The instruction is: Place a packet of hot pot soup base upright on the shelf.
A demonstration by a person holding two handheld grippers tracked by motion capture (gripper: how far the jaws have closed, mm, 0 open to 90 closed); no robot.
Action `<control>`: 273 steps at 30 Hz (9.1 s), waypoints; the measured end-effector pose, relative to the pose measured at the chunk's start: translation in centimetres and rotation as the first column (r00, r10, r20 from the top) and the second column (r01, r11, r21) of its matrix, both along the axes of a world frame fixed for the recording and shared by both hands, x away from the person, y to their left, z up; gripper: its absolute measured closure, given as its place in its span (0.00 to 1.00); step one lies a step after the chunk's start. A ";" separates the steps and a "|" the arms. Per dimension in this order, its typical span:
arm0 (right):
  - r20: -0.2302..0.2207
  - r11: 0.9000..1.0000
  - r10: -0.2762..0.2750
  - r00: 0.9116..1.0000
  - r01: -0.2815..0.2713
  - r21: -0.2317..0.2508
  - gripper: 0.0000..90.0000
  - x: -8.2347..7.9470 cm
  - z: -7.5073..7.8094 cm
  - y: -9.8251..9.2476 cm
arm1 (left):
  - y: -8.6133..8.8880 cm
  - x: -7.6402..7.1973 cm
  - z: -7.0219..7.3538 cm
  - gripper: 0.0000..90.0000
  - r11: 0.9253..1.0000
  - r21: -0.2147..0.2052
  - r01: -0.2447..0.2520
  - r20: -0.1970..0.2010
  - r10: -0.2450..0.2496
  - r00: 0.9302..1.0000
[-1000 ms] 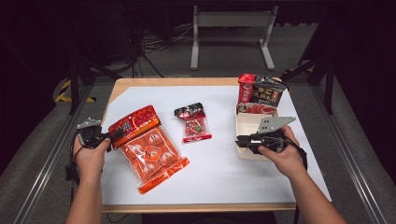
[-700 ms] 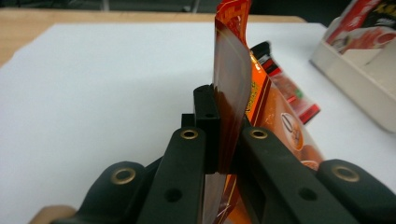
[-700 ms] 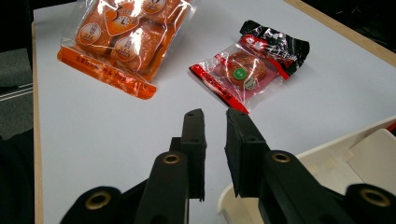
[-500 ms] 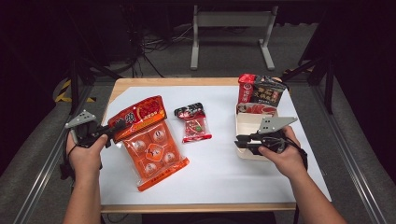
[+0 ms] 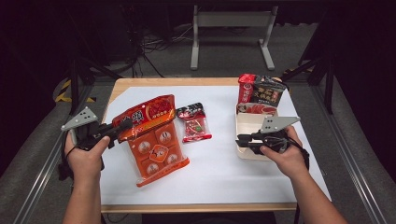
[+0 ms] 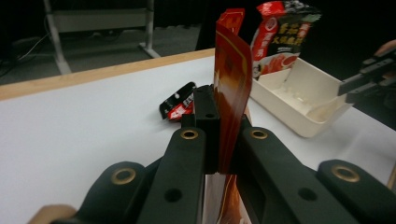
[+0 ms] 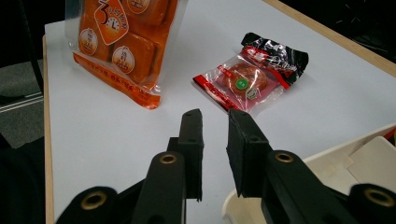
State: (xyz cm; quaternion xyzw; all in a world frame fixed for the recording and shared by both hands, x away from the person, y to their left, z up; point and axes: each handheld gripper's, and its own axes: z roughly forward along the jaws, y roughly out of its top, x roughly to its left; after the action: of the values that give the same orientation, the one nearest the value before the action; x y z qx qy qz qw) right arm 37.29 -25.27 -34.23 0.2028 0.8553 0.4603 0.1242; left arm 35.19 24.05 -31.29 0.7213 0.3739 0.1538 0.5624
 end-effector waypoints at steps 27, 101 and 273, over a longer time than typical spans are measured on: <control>-0.013 0.997 0.052 0.999 -0.051 0.056 0.83 0.0 0.4 0.6 | -4.1 -4.1 4.0 1.00 0.982 0.054 0.182 0.118 -0.188 0.975; 0.090 0.916 0.366 0.926 -0.376 0.142 0.65 0.4 -1.0 10.8 | -8.5 -3.2 4.1 1.00 0.940 -0.040 0.339 0.246 -0.320 0.915; 0.125 0.939 -0.329 0.936 0.310 0.147 0.78 4.2 2.2 -8.4 | -5.7 2.3 -1.3 0.15 0.982 0.109 0.155 -0.002 -0.156 0.988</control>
State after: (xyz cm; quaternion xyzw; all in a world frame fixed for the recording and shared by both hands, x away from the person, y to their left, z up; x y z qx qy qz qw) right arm 41.49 -33.67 -32.03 0.3122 0.7687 0.5004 0.2474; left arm 37.52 18.33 -32.55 0.7774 0.3057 0.1321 0.5336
